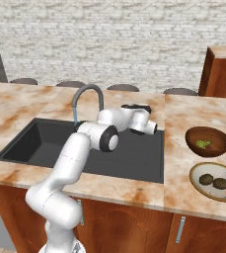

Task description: Pick the kiwis from the sink and place them in one bowl. Place the broccoli in the other bowl. Then turn off the sink faucet.

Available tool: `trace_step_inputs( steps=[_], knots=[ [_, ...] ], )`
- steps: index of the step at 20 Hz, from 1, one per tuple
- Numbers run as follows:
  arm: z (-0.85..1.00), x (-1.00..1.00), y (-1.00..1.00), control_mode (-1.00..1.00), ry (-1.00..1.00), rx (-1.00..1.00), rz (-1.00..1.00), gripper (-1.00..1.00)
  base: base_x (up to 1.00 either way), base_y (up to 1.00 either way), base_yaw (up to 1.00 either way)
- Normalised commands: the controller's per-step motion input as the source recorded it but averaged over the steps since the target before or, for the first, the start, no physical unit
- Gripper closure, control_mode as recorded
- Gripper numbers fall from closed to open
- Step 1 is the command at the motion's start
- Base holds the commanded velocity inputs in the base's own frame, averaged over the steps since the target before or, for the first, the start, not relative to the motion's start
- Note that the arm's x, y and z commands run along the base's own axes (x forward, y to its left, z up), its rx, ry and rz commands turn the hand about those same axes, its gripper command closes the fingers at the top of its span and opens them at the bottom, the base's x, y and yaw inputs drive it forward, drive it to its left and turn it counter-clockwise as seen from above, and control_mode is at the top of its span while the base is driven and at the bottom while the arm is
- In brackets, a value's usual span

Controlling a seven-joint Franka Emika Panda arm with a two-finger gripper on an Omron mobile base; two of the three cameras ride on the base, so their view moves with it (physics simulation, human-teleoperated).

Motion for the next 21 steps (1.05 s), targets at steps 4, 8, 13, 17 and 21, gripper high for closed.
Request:
trace_step_inputs(
  steps=[4,8,13,17,21],
  knots=[
    [-0.06,0.0,1.0,-1.0,0.0,-0.04,0.04,-1.0,0.0,0.0,0.0],
    [0.0,0.26,0.59,-1.0,0.0,0.0,0.11,-1.0,0.0,0.0,0.0],
    [0.05,0.34,0.89,-1.0,0.0,-0.03,0.24,-1.0,0.0,0.0,0.0],
    [0.3,0.23,1.0,-1.0,0.0,-0.18,0.23,-1.0,0.0,0.0,0.0],
    [0.34,0.04,1.0,-1.0,0.0,-0.26,0.19,-1.0,0.0,0.0,0.0]
  ],
)
